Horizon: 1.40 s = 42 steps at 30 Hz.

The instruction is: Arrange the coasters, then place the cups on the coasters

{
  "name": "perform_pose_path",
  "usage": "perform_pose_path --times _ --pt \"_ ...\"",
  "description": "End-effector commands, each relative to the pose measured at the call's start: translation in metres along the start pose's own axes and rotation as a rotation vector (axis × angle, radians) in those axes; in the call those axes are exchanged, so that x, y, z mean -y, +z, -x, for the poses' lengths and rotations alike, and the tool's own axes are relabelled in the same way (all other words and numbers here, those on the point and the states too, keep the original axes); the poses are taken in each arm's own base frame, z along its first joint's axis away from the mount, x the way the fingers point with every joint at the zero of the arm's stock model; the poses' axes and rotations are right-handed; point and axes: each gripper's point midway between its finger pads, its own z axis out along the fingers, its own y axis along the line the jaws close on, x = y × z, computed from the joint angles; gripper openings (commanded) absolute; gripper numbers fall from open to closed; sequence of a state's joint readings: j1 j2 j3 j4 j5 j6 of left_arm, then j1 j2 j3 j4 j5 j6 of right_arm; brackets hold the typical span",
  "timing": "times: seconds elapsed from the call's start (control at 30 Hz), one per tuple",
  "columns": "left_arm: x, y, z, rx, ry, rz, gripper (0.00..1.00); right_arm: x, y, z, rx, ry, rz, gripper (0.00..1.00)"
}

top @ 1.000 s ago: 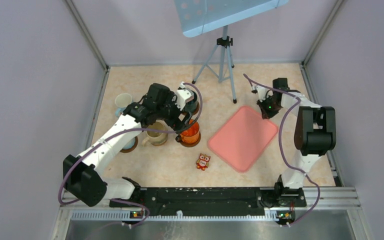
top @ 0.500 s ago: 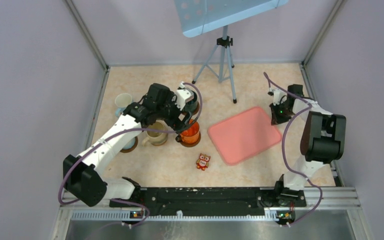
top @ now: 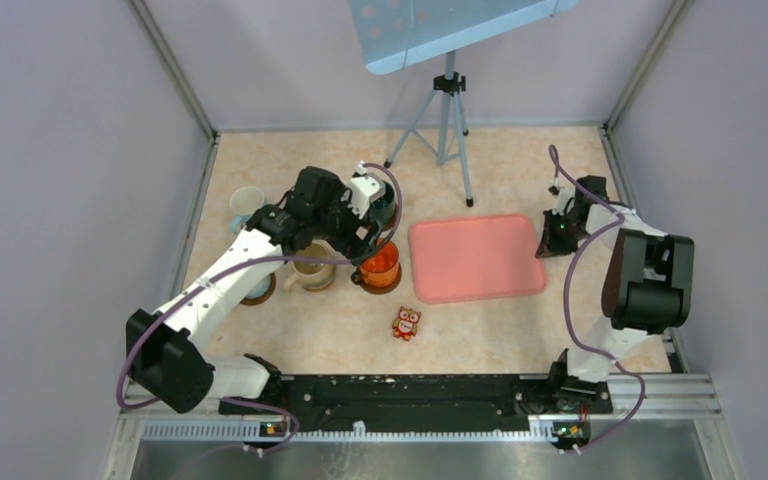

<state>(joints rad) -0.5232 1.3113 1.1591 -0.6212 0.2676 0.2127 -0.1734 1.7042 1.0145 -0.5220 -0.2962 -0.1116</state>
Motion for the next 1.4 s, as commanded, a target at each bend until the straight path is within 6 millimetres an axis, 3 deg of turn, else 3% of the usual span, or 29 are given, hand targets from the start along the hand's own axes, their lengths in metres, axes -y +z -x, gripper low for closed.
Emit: perform_pose_path --times 0.0,0.47,0.57,0.6,0.63,0.77,0.9,1.07,1.2,1.37 --pt "-0.006 -0.01 0.016 0.07 0.007 0.036 0.99 -0.005 -0.012 0.006 0.047 0.13 -0.013 0.0" --pt "-0.008 -0.009 0.01 0.058 -0.001 0.04 0.99 -0.01 -0.01 0.005 0.078 0.174 -0.002 0.0" --pt "-0.009 -0.009 0.009 0.054 -0.006 0.038 0.99 -0.013 -0.014 0.009 0.085 0.167 0.013 0.05" --pt "-0.009 -0.009 0.01 0.055 -0.01 0.036 0.99 -0.013 -0.016 0.011 0.087 0.166 0.013 0.09" --pt "-0.01 -0.01 0.009 0.043 -0.027 0.022 0.99 -0.015 -0.024 0.017 0.102 0.16 0.017 0.21" --pt "-0.019 -0.012 0.009 0.029 -0.06 0.009 0.99 -0.025 -0.044 0.037 0.17 0.131 0.049 0.54" --pt "-0.042 -0.023 0.016 0.04 -0.098 0.019 0.99 -0.032 -0.071 0.062 0.247 0.09 0.063 0.76" --pt "-0.088 -0.045 0.022 0.07 -0.14 0.06 0.99 -0.05 -0.112 0.093 0.34 -0.004 0.112 0.79" --pt "-0.14 -0.069 0.018 0.101 -0.186 0.121 0.99 -0.061 -0.14 0.107 0.377 -0.109 0.137 0.82" --pt "-0.205 -0.106 -0.006 0.138 -0.279 0.214 0.99 -0.07 -0.152 0.109 0.408 -0.198 0.179 0.89"
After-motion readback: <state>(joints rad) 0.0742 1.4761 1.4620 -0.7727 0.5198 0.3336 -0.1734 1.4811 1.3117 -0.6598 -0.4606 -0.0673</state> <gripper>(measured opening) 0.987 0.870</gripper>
